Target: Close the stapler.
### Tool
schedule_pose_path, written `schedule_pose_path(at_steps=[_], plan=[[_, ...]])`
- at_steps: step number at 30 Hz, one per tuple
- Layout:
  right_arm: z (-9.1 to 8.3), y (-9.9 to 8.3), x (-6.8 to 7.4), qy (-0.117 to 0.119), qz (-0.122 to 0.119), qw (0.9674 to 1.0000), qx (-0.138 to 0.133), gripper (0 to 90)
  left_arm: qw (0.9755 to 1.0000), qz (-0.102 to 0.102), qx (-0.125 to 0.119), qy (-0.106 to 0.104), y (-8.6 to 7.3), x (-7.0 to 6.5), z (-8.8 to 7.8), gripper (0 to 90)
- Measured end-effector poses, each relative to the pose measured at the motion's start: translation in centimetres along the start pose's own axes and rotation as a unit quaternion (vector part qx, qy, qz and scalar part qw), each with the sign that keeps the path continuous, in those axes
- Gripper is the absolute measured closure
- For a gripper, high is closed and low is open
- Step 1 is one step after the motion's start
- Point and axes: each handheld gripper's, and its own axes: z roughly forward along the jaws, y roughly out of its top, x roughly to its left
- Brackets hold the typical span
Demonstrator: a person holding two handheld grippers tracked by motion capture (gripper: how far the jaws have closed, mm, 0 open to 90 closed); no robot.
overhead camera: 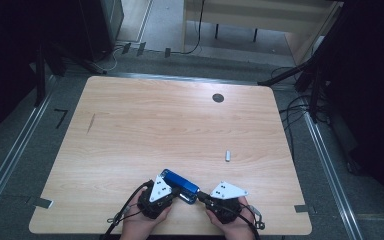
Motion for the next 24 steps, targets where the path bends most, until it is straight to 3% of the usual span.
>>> schedule_pose_path(at_steps=[13, 18, 24], plan=[[-0.5, 0.5, 0.5, -0.002, -0.003, 0.9998, -0.018, 90.0, 1.0000, 0.001, -0.001, 0.002, 0.0, -0.1, 0.0, 90.0], [-0.9, 1.1, 0.5, 0.002, 0.000, 0.9992, -0.040, 90.0, 1.0000, 0.003, -0.001, 0.000, 0.0, 0.0, 0.0, 90.0], [-1.1, 1.6, 1.2, -0.013, -0.015, 0.9986, -0.049, 90.0, 1.0000, 0.005, -0.001, 0.000, 0.0, 0.0, 0.0, 90.0]])
